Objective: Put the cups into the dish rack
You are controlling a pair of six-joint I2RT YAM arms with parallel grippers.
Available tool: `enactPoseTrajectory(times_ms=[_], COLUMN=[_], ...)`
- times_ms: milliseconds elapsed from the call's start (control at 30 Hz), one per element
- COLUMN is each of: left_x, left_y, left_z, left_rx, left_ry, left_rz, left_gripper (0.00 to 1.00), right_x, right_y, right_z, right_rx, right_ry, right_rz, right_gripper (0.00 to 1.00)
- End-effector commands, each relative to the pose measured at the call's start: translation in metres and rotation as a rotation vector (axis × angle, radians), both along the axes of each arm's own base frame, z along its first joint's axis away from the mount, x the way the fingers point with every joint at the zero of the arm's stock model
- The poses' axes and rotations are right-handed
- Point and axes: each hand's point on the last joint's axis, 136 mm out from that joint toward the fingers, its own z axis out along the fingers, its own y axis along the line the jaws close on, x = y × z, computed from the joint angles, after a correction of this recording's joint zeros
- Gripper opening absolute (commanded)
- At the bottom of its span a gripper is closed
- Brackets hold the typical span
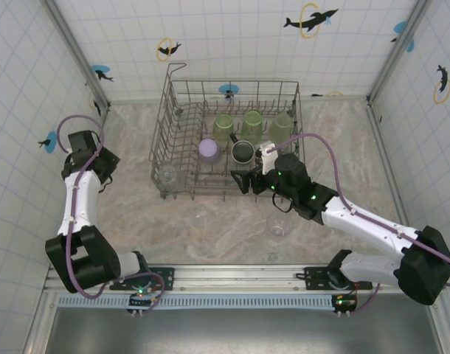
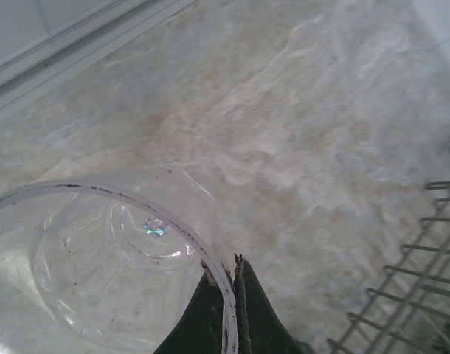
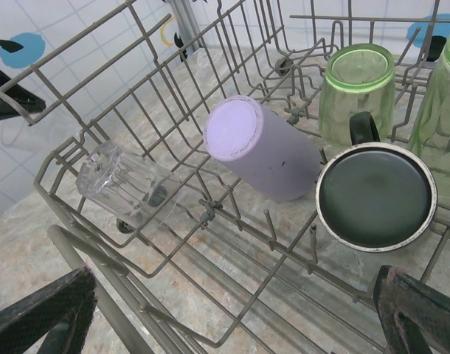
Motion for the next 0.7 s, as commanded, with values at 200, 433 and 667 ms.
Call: enactPoseTrajectory(times_ms=[200,433,667], left_x=[0.037,0.047,0.052], left_y=[-0.016,-0.025,-0.04], left_z=[0.053,0.072,0.099], left_rx=[-0.02,-0.048,-0.06], left_ry=[-0.289,-0.426,-0.605], left_rz=[-0.119,-0.163,-0.244], left_gripper=[0.0,0.0,0.0], right_x=[0.005,0.01,0.02], right_y=[0.018,0.037,0.051], right_z=[0.014,0.014,0.014], right_rx=[0.04,0.032,0.018], right_ry=[-0.019,-0.003,0.012], right_rz=[0.018,0.04,0.036], right_gripper=[1.0,1.0,1.0])
